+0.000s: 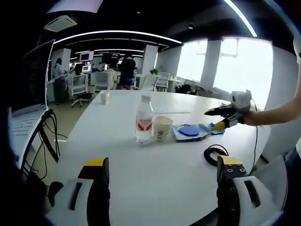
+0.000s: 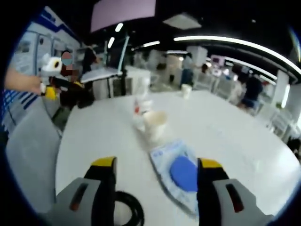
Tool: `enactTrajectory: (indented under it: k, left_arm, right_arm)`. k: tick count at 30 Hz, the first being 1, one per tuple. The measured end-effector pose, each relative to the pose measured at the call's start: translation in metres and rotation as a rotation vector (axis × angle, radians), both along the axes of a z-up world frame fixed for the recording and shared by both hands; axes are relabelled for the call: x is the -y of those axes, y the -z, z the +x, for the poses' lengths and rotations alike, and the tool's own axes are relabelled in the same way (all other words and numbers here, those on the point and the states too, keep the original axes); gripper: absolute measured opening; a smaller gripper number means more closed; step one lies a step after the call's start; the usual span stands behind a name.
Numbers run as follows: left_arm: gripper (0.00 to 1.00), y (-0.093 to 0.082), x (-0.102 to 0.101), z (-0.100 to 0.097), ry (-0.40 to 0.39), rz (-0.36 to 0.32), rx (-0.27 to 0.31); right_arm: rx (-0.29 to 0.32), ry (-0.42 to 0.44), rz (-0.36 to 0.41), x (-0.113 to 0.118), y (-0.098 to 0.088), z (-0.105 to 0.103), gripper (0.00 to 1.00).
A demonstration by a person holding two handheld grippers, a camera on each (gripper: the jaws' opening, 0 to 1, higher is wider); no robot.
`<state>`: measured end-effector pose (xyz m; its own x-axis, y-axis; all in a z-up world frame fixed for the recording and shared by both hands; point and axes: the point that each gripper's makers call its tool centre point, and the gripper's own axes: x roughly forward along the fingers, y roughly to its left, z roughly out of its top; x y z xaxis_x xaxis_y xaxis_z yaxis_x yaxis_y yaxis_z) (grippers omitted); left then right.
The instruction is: Arrange the tabletop items into an orderly group along one side of the table until the central work area is clear of visible clutter.
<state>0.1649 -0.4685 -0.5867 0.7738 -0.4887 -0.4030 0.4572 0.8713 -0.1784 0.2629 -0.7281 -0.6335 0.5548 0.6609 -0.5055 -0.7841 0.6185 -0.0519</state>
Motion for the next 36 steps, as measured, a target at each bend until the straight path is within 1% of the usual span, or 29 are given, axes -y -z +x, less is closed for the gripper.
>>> enactTrajectory:
  k: [2,5,8,11,13,17,18,20,25,28,30,32,34,35,36]
  left_arm:
    - [0.94,0.001,0.001,0.0,0.001,0.001,-0.004]
    - [0.94,0.0,0.004,-0.001,0.01,0.003,-0.002]
    - [0.94,0.002,0.004,0.0,0.009,0.004,-0.006]
    - [0.93,0.003,0.006,0.0,0.006,0.003,-0.012]
    - [0.93,0.003,0.008,0.0,0.006,0.002,-0.012]
    - [0.93,0.002,0.013,0.0,0.009,0.007,-0.013]
    - [0.93,0.002,0.013,-0.001,0.012,0.011,-0.013]
    - [0.93,0.002,0.013,0.0,0.012,0.012,-0.013]
    - [0.92,0.001,0.007,0.002,-0.01,0.012,-0.009]
    - [0.92,0.0,0.004,0.004,-0.029,0.002,-0.011]
    - [0.92,-0.001,0.003,0.004,-0.031,-0.002,-0.008]
    - [0.92,-0.001,0.003,0.003,-0.032,0.003,-0.007]
    - [0.92,-0.001,0.001,0.002,-0.036,0.003,-0.009]
    - [0.92,-0.001,0.001,0.002,-0.038,0.003,-0.01]
    - [0.92,0.0,0.0,0.001,-0.04,0.004,-0.011]
  right_arm:
    - [-0.034,0.033,0.0,0.006,0.009,-0.01,0.66]
    - [-0.053,0.057,-0.013,0.013,0.02,-0.022,0.66]
    - [-0.086,0.096,-0.027,0.022,0.031,-0.035,0.64]
    - [-0.12,0.138,-0.034,0.033,0.042,-0.043,0.64]
    - [-0.157,0.17,-0.044,0.04,0.052,-0.049,0.63]
    - [-0.199,0.171,-0.065,0.045,0.069,-0.057,0.59]
    - [-0.206,0.178,-0.062,0.046,0.071,-0.058,0.59]
    - [-0.242,0.215,-0.064,0.05,0.078,-0.059,0.57]
    - [-0.269,0.251,-0.072,0.047,0.091,-0.063,0.51]
    - [-0.276,0.24,-0.153,0.046,0.105,-0.072,0.46]
    - [-0.283,0.241,-0.142,0.043,0.107,-0.075,0.44]
    - [-0.306,0.246,-0.121,0.041,0.112,-0.078,0.44]
    - [-0.266,0.25,-0.128,0.044,0.109,-0.074,0.41]
    - [-0.273,0.263,-0.138,0.046,0.109,-0.074,0.39]
    - [-0.273,0.268,-0.142,0.047,0.109,-0.074,0.33]
